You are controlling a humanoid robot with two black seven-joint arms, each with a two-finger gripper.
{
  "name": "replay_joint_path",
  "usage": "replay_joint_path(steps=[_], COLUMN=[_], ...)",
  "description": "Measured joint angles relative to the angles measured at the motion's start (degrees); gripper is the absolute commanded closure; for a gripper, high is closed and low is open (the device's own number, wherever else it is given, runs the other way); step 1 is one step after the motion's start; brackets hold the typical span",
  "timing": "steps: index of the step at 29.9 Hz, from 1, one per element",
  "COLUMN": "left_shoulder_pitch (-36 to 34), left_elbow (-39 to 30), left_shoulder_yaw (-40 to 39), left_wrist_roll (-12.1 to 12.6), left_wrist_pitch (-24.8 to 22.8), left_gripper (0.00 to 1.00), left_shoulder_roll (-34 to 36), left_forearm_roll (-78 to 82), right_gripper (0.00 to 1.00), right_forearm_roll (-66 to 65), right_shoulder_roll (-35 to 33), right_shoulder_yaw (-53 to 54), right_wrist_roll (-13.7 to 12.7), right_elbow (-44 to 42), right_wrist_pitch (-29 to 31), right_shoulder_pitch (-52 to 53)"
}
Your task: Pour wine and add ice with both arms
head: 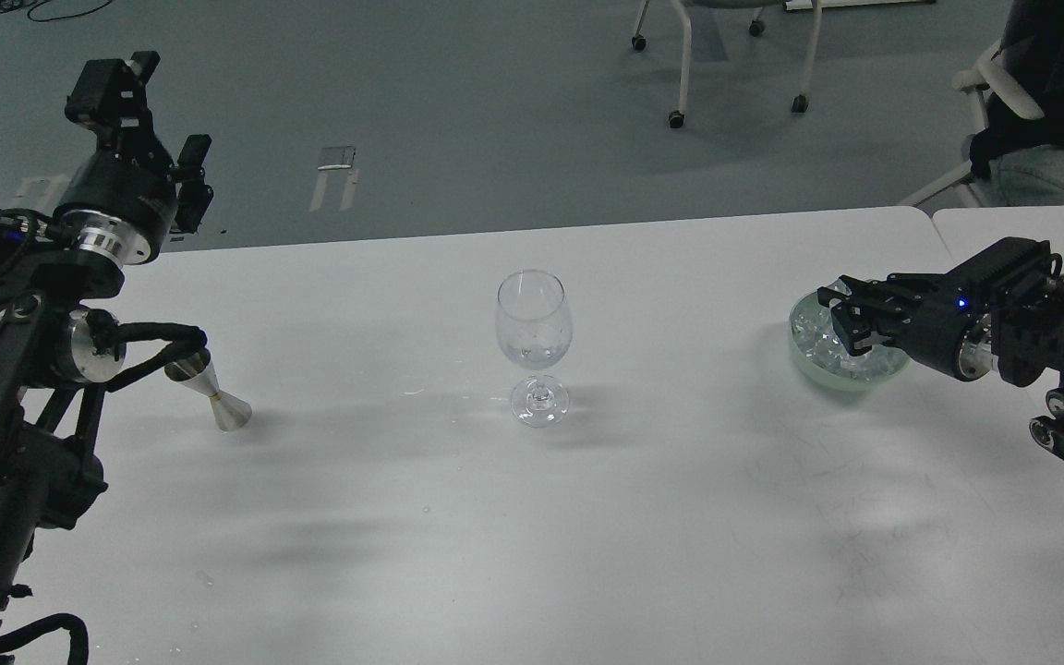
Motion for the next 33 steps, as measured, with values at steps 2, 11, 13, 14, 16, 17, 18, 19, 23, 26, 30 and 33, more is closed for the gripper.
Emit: replay_joint_path(steps=[2, 11, 13, 14, 16, 17, 18, 19, 23, 26, 30, 33], left_shoulder_pitch=[0.0, 0.0, 0.0, 0.0, 0.0, 0.1, 0.1, 0.1, 0.1, 0.1, 0.2, 0.2], left_elbow=[0.0, 0.0, 0.0, 0.0, 0.0, 0.0, 0.0, 0.0, 0.0, 0.1, 0.1, 0.1], left_shoulder_yaw=[0.0, 0.1, 0.2, 0.2, 0.2, 0.1, 0.1, 0.1, 0.1, 0.2, 0.2, 0.2], left_wrist_roll=[0.0, 0.0, 0.0, 0.0, 0.0, 0.0, 0.0, 0.0, 0.0, 0.0, 0.0, 0.0], left_wrist_pitch=[0.0, 0.0, 0.0, 0.0, 0.0, 0.0, 0.0, 0.0, 0.0, 0.0, 0.0, 0.0], left_gripper=[0.03, 0.03, 0.03, 0.03, 0.03, 0.03, 0.03, 0.03, 0.03, 0.03, 0.03, 0.03], left_shoulder_roll=[0.0, -0.1, -0.1, -0.1, -0.1, -0.1, -0.1, -0.1, -0.1, -0.1, 0.0, 0.0], left_forearm_roll=[0.1, 0.0, 0.0, 0.0, 0.1, 0.1, 0.1, 0.1, 0.1, 0.1, 0.1, 0.1], right_gripper=[0.88, 0.89, 0.89, 0.88, 0.88, 0.88, 0.88, 0.88, 0.88, 0.88, 0.88, 0.88], right_forearm_roll=[0.2, 0.5, 0.4, 0.4, 0.3, 0.3, 0.2, 0.2, 0.1, -0.3, -1.4, -2.4], right_shoulder_roll=[-2.1, -8.2, -8.4, -8.5, -8.4, -8.3, -8.1, -7.7, -4.4, -1.2, 2.9, 5.3], right_shoulder_yaw=[0.1, 0.1, 0.1, 0.0, -0.2, -0.3, -0.4, -0.6, -0.9, -1.0, -1.2, -1.6], right_wrist_roll=[0.0, -0.2, -0.2, -0.2, -0.1, -0.1, -0.1, -0.1, -0.1, -0.1, -0.1, -0.1], right_elbow=[2.3, 20.0, 23.0, 24.3, 26.0, 26.8, 27.5, 28.0, 29.1, 29.1, 28.9, 28.5], right_wrist_pitch=[0.0, 0.2, 0.3, 0.3, 0.4, 0.5, 0.7, 1.0, 2.4, 3.6, 5.4, 6.6], right_shoulder_pitch=[2.1, 7.2, 8.4, 9.2, 10.4, 11.0, 11.6, 12.2, 13.7, 14.1, 14.3, 14.7])
